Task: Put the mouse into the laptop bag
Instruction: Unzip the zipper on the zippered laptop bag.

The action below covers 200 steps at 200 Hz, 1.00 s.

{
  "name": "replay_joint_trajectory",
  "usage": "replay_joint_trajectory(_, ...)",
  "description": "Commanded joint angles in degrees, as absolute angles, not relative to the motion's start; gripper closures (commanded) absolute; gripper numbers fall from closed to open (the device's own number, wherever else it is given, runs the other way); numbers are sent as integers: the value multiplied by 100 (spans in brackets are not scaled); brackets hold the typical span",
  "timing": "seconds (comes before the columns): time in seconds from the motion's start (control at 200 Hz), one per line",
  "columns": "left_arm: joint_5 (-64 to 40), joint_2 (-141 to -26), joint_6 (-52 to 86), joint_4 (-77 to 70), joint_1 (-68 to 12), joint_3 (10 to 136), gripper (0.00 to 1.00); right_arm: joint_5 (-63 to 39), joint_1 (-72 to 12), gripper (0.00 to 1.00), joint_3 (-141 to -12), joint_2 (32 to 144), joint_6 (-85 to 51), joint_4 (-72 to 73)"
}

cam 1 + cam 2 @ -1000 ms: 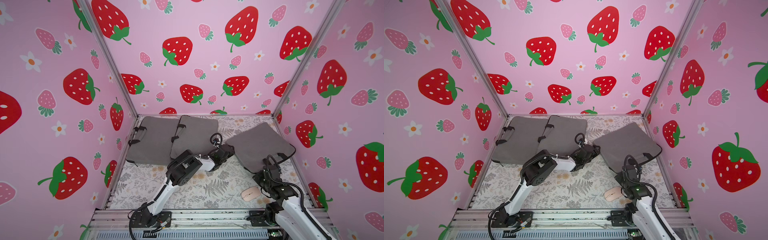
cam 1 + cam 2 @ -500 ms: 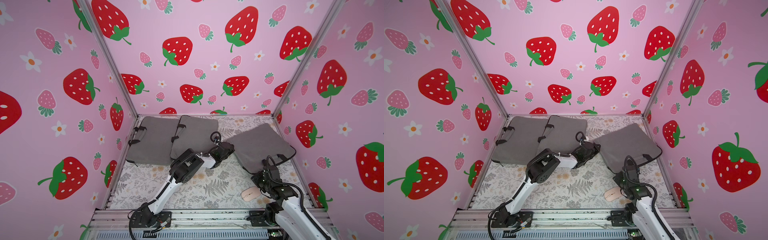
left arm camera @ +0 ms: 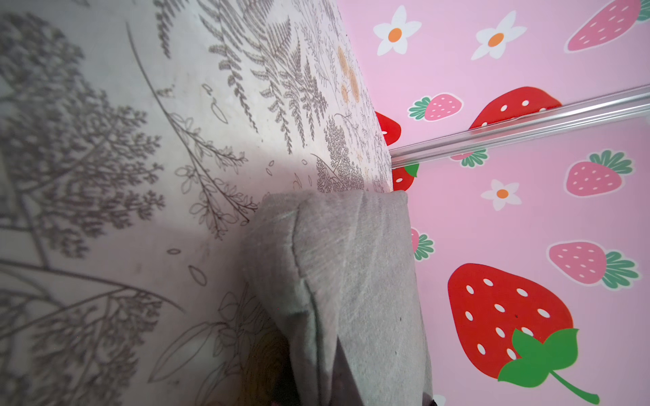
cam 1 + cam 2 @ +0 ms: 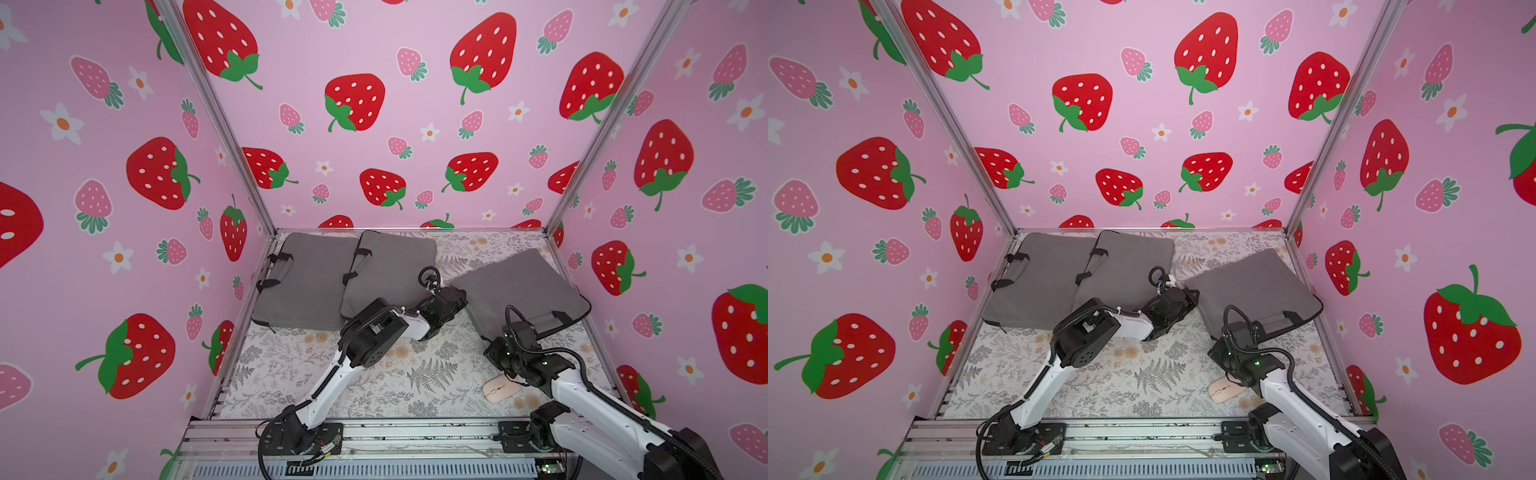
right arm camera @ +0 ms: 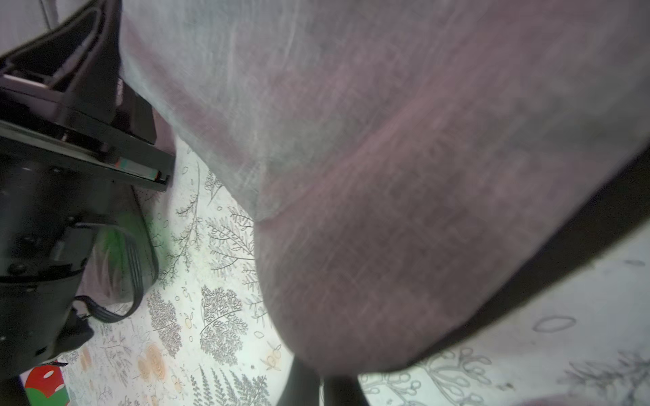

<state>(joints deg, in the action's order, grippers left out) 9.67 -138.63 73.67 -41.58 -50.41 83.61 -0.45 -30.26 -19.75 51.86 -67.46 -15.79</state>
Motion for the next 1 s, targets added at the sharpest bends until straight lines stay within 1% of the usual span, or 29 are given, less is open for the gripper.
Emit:
replay_joint_trajectory(0.0, 1364, -13581, 7172, -4228, -5167, 8119, 100, 13, -2954, 100, -2245, 5186, -6619, -1552)
replay_joint_trajectory(0.1, 1688, -13258, 6967, -4205, -5272, 7763, 100, -183, -2574, 100, -2101, 5175, -6596, -1556)
replay_joint_trajectory(0.22, 2172, -12943, 6867, -4407, -5476, 7283, 100, -147, -2139, 100, -1931, 4848, -6525, -1769)
replay_joint_trajectory(0.345, 2277, -12890, 7078, -4895, -5586, 6976, 100, -138, -1633, 100, -1780, 4500, -6431, -2171)
replay_joint_trajectory(0.445, 2515, -12850, 7326, -5012, -5724, 6731, 100, -257, -1103, 100, -1505, 4195, -6225, -2305)
replay_joint_trajectory(0.53, 3058, -12782, 7167, -5396, -5943, 6422, 100, -401, -643, 100, -1319, 4013, -6012, -2364)
replay_joint_trajectory(0.595, 3373, -12658, 6923, -5386, -6091, 6321, 100, -679, -266, 100, -1299, 4027, -5758, -2349)
replay_joint_trajectory(0.62, 3412, -12592, 6892, -5262, -6116, 6327, 96, -764, -128, 100, -1313, 4071, -5644, -2314)
replay_joint_trajectory(0.64, 3445, -12543, 6905, -5104, -6129, 6323, 88, -820, -45, 100, -1332, 4136, -5563, -2291)
replay_joint_trajectory(0.68, 3471, -12459, 7057, -4737, -6136, 6364, 78, -913, 108, 100, -1398, 4310, -5411, -2285)
replay_joint_trajectory(0.715, 3419, -12436, 7177, -4478, -6134, 6404, 72, -1021, 228, 100, -1449, 4491, -5298, -2266)
replay_joint_trajectory(0.81, 3173, -12508, 7328, -4315, -6130, 6417, 63, -1216, 435, 100, -1494, 4913, -5082, -2180)
replay_joint_trajectory(0.9, 3077, -12576, 7619, -4093, -6122, 6422, 49, -1306, 476, 100, -1492, 4910, -5014, -2173)
replay_joint_trajectory(0.995, 2991, -12611, 7669, -3771, -6084, 6541, 48, -1203, 485, 100, -1443, 4633, -5062, -2302)
